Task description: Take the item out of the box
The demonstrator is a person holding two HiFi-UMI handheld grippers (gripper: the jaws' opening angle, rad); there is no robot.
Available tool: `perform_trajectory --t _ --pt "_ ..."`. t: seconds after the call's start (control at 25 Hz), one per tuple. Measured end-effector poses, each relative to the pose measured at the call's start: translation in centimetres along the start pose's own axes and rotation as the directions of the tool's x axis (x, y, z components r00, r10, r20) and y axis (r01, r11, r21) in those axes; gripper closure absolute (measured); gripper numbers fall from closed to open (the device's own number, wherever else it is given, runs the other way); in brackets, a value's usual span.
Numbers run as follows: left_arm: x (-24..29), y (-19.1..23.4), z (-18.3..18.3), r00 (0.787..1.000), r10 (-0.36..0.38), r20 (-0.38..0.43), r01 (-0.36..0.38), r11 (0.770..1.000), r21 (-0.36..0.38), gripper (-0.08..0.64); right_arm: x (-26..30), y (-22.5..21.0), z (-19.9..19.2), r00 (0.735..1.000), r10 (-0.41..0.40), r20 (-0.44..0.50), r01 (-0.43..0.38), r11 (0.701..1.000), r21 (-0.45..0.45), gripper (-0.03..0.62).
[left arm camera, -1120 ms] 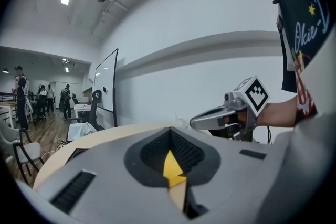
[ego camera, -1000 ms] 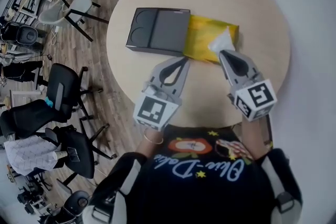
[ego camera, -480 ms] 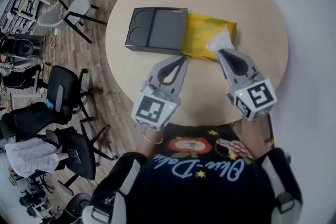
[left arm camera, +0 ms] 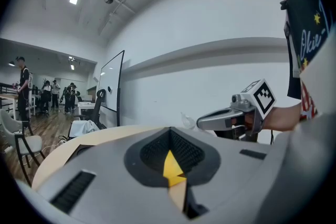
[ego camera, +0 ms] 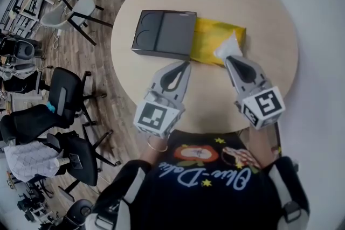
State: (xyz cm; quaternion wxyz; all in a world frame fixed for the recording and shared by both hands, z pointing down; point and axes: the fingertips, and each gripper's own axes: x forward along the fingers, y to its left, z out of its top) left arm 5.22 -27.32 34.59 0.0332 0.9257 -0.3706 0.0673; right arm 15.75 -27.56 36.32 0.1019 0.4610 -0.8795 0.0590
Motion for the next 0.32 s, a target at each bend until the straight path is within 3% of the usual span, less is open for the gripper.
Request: perform_trajectory --t 0.32 --pt "-0.55 0.38 -0.17 1.0 0.0 -0.004 0.0 1.0 -0.004 0.566 0.24 0.37 0.21 1.0 0.001 -0.001 -0.001 1.0 -0.005 0.592"
